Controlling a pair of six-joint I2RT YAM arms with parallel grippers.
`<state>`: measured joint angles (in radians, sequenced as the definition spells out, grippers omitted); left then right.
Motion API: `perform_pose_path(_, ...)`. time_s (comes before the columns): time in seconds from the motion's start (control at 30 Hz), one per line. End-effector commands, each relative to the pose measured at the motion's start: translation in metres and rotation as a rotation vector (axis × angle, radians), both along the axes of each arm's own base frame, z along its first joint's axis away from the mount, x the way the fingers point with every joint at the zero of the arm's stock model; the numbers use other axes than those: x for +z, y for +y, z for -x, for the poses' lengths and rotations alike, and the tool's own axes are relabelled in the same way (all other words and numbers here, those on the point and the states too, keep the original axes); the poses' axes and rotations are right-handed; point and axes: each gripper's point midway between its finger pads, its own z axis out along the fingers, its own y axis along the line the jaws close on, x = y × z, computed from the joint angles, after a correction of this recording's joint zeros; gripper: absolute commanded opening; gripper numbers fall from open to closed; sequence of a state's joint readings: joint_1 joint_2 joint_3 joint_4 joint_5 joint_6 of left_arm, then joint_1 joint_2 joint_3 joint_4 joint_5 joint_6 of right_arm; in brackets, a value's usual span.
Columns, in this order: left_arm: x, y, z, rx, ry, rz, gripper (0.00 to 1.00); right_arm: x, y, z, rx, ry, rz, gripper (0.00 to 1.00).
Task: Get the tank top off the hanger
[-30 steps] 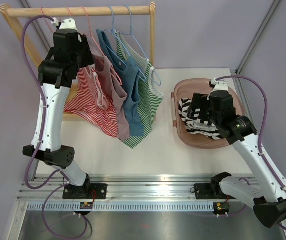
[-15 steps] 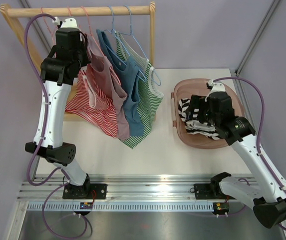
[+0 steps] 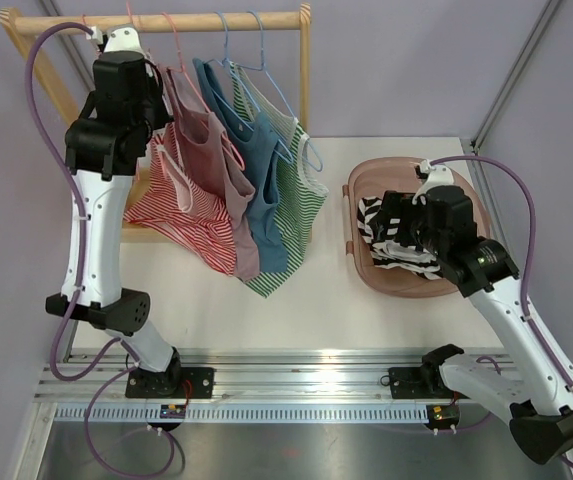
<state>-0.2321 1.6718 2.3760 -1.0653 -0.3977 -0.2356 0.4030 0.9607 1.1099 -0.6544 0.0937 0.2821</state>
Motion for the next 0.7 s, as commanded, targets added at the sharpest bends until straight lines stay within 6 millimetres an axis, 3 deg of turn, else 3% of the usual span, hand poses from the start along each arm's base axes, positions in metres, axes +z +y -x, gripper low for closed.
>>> perform_pose_path(0.0, 0.061, 0.011, 0.030, 0.017, -0.188, 0.038, 0.00, 0.016, 0.003, 0.000, 0.034, -0.065, -0.017, 0.95)
perform_pose_path(0.13, 0.072, 0.010, 0.046, -0.009, -0.218, 0.055, 0.00, 0.023, 0.005, 0.003, 0.051, -0.091, -0.033, 0.96)
perform_pose_path(0.23, 0.070, 0.004, 0.053, -0.042, -0.208, 0.078, 0.00, 0.026, 0.007, 0.005, 0.066, -0.100, -0.042, 0.96)
perform_pose_path(0.3, 0.074, 0.003, 0.068, -0.061, -0.223, 0.108, 0.00, 0.028, 0.008, 0.007, 0.071, -0.106, -0.049, 0.97)
perform_pose_path(0.33, 0.064, -0.001, 0.070, -0.080, -0.192, 0.116, 0.00, 0.027, 0.009, 0.008, 0.078, -0.104, -0.052, 0.99)
perform_pose_path(0.37, 0.070, 0.000, 0.087, -0.093, -0.215, 0.130, 0.00, 0.028, 0.009, 0.009, 0.080, -0.107, -0.056, 0.99)
perform_pose_path(0.43, 0.056, -0.007, 0.097, -0.134, -0.181, 0.156, 0.00, 0.032, 0.010, 0.012, 0.090, -0.116, -0.066, 1.00)
perform_pose_path(0.53, 0.056, -0.012, 0.134, -0.194, -0.203, 0.203, 0.00, 0.037, 0.015, 0.016, 0.117, -0.123, -0.096, 0.99)
perform_pose_path(0.57, 0.036, -0.016, 0.135, -0.214, -0.156, 0.208, 0.00, 0.041, 0.017, 0.017, 0.128, -0.131, -0.107, 0.99)
perform_pose_path(0.6, 0.044, -0.021, 0.160, -0.275, -0.199, 0.228, 0.00, 0.045, 0.023, 0.021, 0.163, -0.135, -0.129, 1.00)
perform_pose_path(0.63, 0.035, -0.021, 0.167, -0.283, -0.186, 0.234, 0.00, 0.046, 0.028, 0.024, 0.182, -0.136, -0.150, 0.99)
perform_pose_path(0.67, 0.011, -0.023, 0.171, -0.287, -0.138, 0.240, 0.00, 0.050, 0.033, 0.025, 0.208, -0.149, -0.170, 1.00)
